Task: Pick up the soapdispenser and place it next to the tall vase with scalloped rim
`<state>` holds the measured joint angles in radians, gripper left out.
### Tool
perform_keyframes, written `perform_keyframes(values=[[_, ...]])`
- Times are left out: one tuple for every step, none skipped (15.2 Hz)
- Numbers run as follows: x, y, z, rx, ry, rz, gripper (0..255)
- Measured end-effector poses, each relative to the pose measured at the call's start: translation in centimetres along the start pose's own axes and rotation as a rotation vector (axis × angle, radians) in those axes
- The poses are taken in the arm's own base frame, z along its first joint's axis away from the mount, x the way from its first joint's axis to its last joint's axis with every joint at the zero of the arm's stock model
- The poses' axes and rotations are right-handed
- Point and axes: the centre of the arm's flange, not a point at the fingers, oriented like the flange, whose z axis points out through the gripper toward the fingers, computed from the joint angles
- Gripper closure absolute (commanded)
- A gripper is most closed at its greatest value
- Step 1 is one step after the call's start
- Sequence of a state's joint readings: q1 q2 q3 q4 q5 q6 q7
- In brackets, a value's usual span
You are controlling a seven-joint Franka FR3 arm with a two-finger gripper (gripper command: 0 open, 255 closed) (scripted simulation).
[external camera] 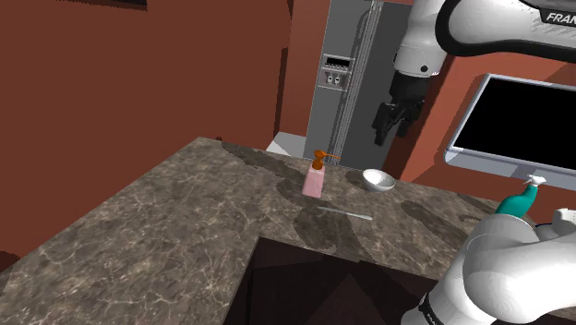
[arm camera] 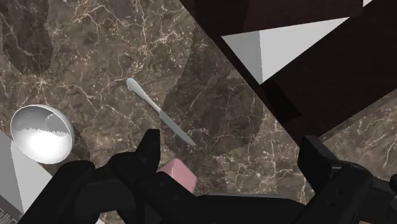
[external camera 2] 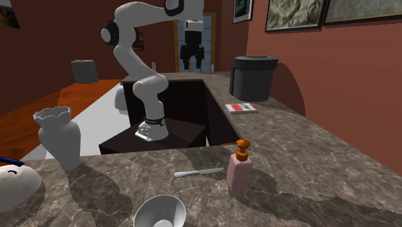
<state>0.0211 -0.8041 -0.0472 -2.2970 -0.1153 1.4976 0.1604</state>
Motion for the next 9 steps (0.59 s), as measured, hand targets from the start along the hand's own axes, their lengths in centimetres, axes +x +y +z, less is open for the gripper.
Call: perform_keyframes(values=[[0.0, 0.0, 0.0, 0.0, 0.0, 0.0, 0], [0.5, 0.2, 0.4, -0.001, 0.0, -0.002, 0], [1.3, 0.5, 1.1, -0.002, 0.0, -0.005, 0], [2.1, 0.6, 1.9, -0.004, 0.001, -0.009, 0], [3.2, 0.9, 2.5, -0.005, 0.003, -0.014, 0], [3.8, 1.3, 3.2, -0.007, 0.004, -0.018, 0], [4.7, 1.9, 4.0, -0.009, 0.005, -0.022, 0], [5.7, 2.1, 4.8, -0.011, 0.007, -0.027, 0], [7.0, 2.4, 5.7, -0.012, 0.008, -0.032, 0]])
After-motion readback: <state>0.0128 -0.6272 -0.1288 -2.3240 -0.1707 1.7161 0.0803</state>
